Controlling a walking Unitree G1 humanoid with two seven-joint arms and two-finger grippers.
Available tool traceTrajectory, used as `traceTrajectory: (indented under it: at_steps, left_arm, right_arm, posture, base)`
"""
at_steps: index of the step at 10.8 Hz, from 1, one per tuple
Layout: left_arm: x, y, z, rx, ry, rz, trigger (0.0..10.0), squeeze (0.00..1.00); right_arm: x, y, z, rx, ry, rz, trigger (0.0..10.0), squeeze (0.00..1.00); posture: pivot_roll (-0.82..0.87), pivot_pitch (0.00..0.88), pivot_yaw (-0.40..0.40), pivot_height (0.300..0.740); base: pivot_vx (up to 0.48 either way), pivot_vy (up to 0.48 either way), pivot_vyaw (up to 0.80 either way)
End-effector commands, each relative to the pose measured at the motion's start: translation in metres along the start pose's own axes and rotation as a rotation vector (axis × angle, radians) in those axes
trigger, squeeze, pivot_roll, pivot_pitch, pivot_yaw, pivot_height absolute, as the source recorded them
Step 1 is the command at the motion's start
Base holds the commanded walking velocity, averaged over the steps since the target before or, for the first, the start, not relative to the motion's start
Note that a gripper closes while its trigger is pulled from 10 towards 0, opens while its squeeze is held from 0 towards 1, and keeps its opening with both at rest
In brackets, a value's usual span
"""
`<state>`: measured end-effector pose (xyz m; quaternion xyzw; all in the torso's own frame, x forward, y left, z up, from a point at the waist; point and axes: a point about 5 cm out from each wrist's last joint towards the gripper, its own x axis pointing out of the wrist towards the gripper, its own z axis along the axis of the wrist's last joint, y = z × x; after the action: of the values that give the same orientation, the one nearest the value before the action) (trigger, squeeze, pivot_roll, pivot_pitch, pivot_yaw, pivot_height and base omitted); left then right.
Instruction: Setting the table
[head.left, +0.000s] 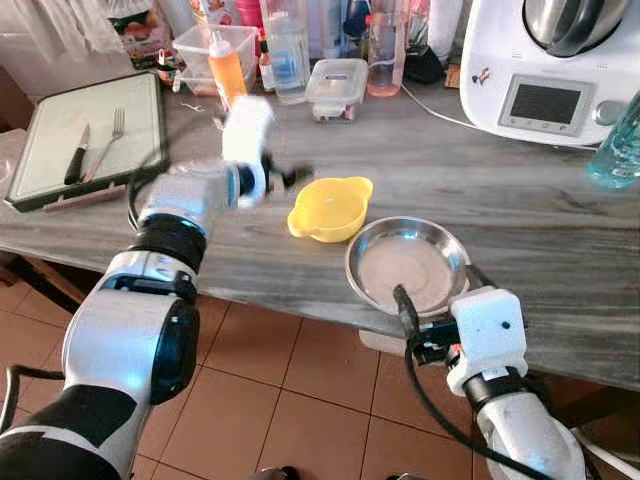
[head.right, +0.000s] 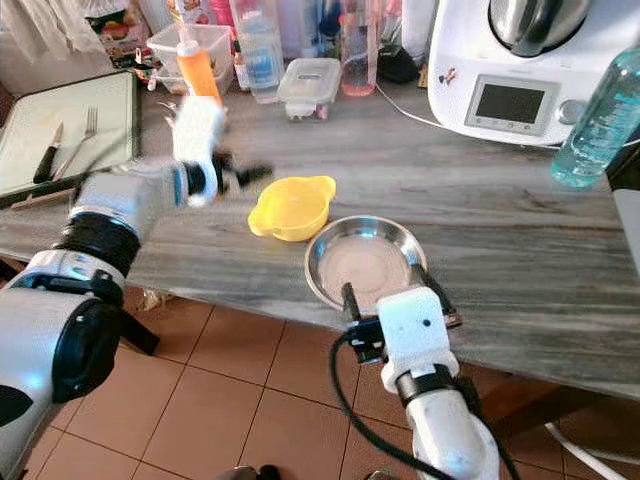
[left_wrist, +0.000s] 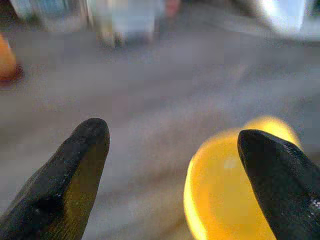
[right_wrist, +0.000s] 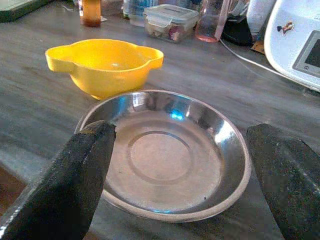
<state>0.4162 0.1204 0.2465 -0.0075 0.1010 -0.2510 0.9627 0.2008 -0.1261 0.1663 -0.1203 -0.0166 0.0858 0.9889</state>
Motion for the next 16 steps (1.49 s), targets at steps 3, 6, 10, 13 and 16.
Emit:
traceTrajectory:
  at_steps: [3, 6, 10, 13, 16]
  left_arm:
    - [-0.009, 0.005, -0.001, -0.056, -0.190, 0.007, 10.0, 1.00]
    - [-0.039, 0.006, -0.015, 0.091, -0.448, 0.167, 10.0, 1.00]
    - [-0.063, -0.015, -0.067, 0.189, -0.411, 0.231, 10.0, 1.00]
    - [-0.076, -0.030, -0.081, 0.262, -0.394, 0.204, 10.0, 1.00]
    - [-0.078, -0.035, -0.080, 0.263, -0.388, 0.156, 10.0, 0.00]
  right_arm:
    - [0.003, 0.000, 0.000, -0.009, -0.016, 0.013, 10.0, 0.00]
    - [0.006, -0.009, 0.001, -0.034, -0.041, -0.042, 10.0, 0.00]
    - [0.009, -0.027, 0.000, -0.116, -0.062, -0.139, 10.0, 0.00]
    - [0.008, -0.035, 0.000, -0.111, -0.071, -0.190, 10.0, 0.00]
    - [0.005, -0.036, 0.000, -0.099, -0.073, -0.202, 10.0, 0.00]
  posture:
    - [-0.03, 0.080, 0.070, 0.740]
    - [-0.03, 0.076, 0.050, 0.740]
    - [-0.03, 0.082, 0.044, 0.740]
    - [-0.03, 0.094, 0.047, 0.740]
    - [-0.03, 0.100, 0.046, 0.740]
  base:
    - [0.000, 0.000, 0.00]
    - [0.000, 0.000, 0.00]
    - [0.000, 0.000, 0.00]
    - [0.000, 0.000, 0.00]
    - [0.000, 0.000, 0.00]
